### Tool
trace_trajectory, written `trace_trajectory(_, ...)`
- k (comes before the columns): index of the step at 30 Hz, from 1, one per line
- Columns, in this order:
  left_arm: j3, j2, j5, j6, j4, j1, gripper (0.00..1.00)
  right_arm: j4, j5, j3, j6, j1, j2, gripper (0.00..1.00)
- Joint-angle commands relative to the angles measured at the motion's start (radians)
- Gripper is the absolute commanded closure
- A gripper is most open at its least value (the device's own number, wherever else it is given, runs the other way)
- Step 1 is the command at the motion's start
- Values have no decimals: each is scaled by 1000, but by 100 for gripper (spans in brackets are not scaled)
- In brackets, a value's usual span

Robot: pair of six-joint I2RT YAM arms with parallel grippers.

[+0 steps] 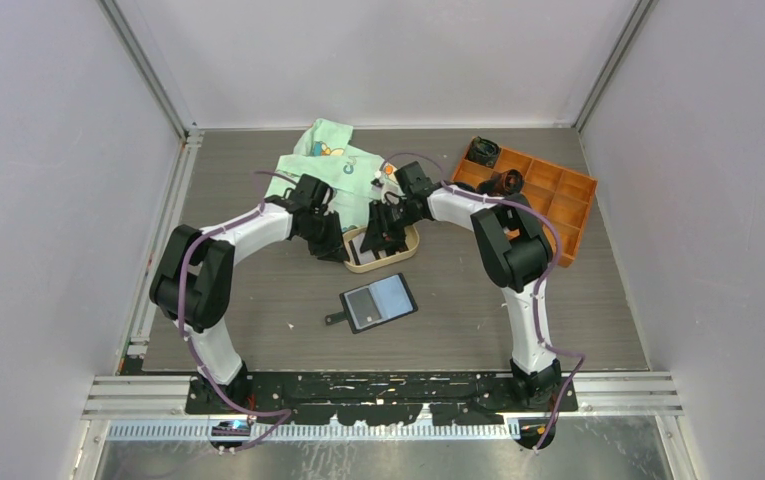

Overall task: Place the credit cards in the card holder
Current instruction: Pick up the credit card from the storage box.

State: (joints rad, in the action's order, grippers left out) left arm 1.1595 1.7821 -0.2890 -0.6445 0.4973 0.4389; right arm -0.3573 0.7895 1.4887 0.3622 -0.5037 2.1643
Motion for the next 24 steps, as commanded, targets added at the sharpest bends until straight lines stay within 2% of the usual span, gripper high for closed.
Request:
trace_trajectory(1, 42, -11, -33, 20, -29, 4, 79, 15, 44, 18, -9, -1, -3, 65)
trace_trajectory(9, 40, -33, -35, 28, -33, 4, 76, 195, 120, -20, 151, -3, 31, 66)
trace_trajectory(16, 45, -28, -46, 29, -28, 3, 76, 81, -45, 16, 61, -31, 30, 69)
trace_trajectory(19, 46, -36, -38, 35, -23, 2, 76, 56, -52, 26, 41, -32, 33, 74)
trace_trajectory(24, 48, -53, -19, 45, -16, -4, 76, 49, -2, 37, 25, -27, 15, 93)
